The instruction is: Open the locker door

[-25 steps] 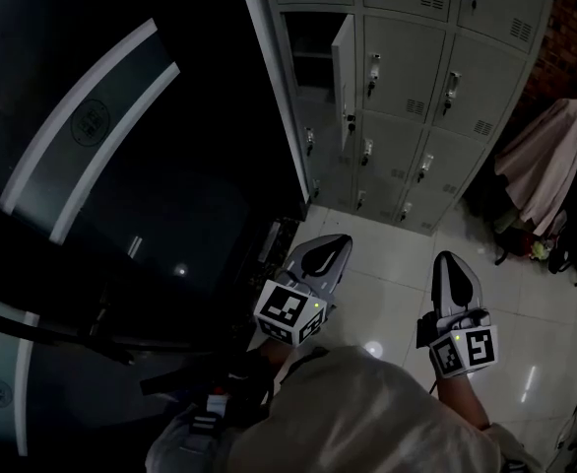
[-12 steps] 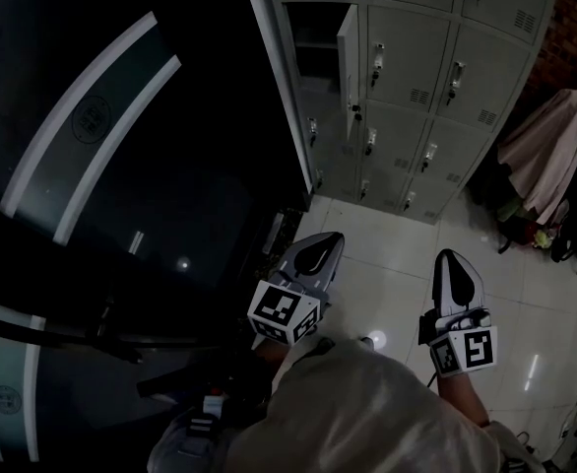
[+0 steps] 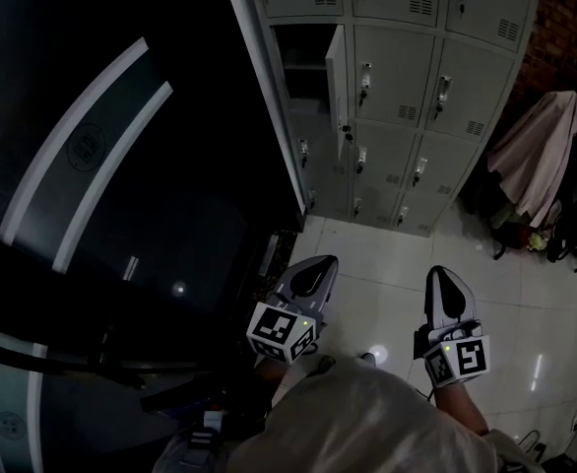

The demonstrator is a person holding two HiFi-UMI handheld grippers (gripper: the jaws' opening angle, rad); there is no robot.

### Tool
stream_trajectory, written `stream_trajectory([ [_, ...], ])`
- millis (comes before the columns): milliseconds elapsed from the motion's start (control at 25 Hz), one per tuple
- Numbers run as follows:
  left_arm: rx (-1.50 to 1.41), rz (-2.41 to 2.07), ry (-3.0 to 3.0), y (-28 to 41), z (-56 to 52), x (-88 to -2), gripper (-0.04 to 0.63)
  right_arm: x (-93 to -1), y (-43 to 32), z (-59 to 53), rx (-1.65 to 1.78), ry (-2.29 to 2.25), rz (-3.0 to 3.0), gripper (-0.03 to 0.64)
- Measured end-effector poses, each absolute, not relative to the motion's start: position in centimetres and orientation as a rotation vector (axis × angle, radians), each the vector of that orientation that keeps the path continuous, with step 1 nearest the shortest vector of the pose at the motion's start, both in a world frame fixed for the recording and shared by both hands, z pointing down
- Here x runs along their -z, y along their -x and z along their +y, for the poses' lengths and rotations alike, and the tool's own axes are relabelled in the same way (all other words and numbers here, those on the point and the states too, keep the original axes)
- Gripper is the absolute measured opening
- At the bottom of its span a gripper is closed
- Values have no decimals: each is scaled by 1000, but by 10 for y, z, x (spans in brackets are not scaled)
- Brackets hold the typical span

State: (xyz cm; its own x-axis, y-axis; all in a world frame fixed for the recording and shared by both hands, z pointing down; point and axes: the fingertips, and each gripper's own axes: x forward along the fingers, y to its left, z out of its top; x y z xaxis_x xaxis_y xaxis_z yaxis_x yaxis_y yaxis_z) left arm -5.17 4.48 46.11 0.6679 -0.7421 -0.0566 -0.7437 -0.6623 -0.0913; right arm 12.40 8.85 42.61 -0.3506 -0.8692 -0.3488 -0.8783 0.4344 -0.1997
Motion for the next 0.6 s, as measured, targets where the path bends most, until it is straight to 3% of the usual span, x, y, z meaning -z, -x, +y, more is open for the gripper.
stream_trajectory([
  [600,-12,1158,2798,52,49,-471,58,-454,-113,88,37,1470,2343,0],
])
